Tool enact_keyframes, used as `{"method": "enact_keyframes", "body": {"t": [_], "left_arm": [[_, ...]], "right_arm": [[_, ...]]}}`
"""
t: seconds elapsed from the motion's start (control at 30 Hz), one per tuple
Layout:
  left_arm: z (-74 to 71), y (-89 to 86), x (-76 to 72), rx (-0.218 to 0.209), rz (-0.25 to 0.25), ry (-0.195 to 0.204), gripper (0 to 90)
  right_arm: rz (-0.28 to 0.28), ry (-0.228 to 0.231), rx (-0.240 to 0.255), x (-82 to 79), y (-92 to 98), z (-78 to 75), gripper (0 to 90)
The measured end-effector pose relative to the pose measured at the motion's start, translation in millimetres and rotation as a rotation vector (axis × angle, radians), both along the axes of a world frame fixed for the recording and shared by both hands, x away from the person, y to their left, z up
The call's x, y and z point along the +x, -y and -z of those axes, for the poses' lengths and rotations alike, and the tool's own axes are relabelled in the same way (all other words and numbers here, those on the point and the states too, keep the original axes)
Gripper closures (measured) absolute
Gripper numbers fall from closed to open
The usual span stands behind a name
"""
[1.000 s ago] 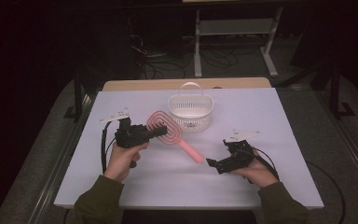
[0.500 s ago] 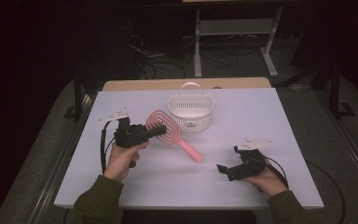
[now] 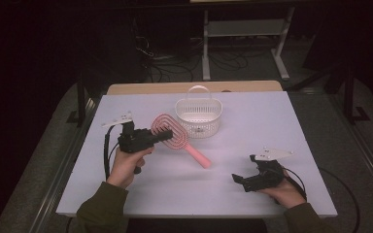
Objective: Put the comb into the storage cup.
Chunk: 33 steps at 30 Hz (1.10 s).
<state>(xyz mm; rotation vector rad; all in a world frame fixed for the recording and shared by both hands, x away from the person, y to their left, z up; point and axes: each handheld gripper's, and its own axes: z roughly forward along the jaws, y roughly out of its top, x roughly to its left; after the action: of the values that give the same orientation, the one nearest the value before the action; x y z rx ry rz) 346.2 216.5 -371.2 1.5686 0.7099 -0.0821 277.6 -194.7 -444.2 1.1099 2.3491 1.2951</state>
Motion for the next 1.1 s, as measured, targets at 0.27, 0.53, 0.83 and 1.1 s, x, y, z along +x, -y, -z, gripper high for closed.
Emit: {"method": "enact_keyframes", "body": {"t": [0.27,0.53,0.83,1.1], "left_arm": [[-10.2,-2.0,3.2,-0.017,-0.007,0.018,65.7],[-23.8,-0.3,11.0,-0.021,0.002,0.048,65.7],[-34.6,-0.8,20.0,-0.029,0.0,0.076,65.8],[-41.7,1.1,28.0,-0.034,-0.004,0.092,65.7]], "right_arm": [[-0.004,-0.003,-0.006,0.1,-1.4,1.5,0.0],[0.005,0.0,-0.005,0.2,-1.0,0.9,0.0],[0.005,-0.005,-0.002,0.8,-0.2,1.0,0.0],[0.0,-0.001,-0.001,0.7,-0.7,0.5,0.0]]}}
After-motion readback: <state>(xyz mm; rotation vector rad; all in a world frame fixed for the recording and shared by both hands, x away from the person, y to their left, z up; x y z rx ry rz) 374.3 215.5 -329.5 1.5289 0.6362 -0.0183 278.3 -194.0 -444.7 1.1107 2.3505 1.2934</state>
